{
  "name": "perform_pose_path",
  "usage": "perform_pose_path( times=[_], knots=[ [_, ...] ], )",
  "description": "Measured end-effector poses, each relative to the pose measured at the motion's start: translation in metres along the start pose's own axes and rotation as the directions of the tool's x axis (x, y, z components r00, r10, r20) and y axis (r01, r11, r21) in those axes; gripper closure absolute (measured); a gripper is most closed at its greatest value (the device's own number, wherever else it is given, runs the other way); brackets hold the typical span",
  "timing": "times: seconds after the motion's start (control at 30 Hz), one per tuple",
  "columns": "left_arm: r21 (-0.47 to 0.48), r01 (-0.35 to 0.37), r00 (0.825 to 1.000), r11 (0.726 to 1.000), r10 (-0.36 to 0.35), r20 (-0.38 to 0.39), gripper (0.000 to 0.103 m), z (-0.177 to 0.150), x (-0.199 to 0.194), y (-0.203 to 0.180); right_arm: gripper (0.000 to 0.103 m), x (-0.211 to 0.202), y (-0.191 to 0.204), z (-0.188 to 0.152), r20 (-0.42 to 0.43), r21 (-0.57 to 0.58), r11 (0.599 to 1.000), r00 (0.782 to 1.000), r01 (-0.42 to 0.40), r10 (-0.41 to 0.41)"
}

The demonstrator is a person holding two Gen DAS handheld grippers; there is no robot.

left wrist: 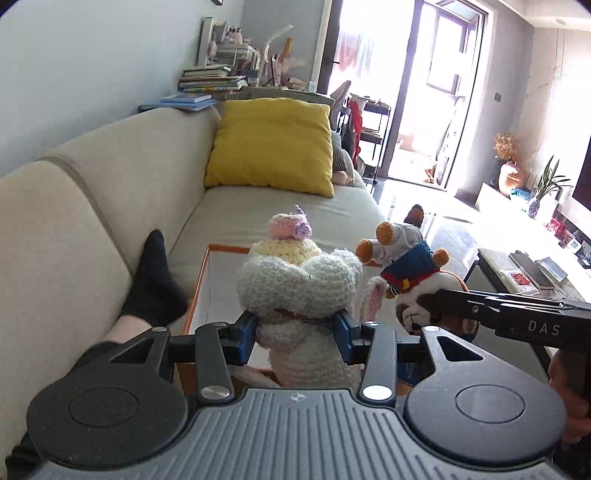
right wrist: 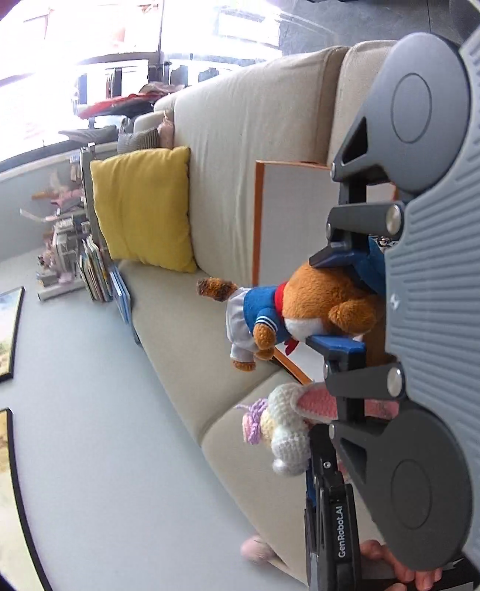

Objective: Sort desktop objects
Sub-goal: 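Lift the bunny with the left gripper and release it into the orange box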

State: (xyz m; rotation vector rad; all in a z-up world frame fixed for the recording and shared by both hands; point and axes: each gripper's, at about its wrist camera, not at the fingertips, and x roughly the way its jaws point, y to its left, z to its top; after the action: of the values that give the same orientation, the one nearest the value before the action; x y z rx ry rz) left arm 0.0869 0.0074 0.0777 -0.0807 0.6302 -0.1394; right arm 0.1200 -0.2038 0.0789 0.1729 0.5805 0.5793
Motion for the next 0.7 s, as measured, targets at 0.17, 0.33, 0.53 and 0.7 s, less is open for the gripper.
perform_pose_path(
  times=[0.17,0.33,0.53,0.7],
  knots=[
    [0.068,0.025,0.999,0.997,-0.022,-0.046,0.053,0.019,0.053,-0.018,0.063,0.022,-0.023,0.007,-0.013,0.063,0.994,0.996,0.092,-0.092],
    [0.103,0.052,0.986,0.993,-0.035,-0.165,0.053,-0.001,0.116,-0.026,0.063,0.065,-0.046,-0.006,-0.114,0.108,0.981,0.982,0.163,-0.151],
    [0.132,0.082,0.957,0.988,-0.041,-0.287,0.053,-0.029,0.138,-0.029,0.063,0.088,-0.061,-0.031,-0.247,0.187,0.961,0.957,0.202,-0.154],
    [0.129,0.112,0.929,0.985,-0.058,-0.365,0.059,-0.041,0.139,-0.027,0.064,0.084,-0.060,-0.040,-0.302,0.239,0.947,0.943,0.217,-0.140]
  ],
)
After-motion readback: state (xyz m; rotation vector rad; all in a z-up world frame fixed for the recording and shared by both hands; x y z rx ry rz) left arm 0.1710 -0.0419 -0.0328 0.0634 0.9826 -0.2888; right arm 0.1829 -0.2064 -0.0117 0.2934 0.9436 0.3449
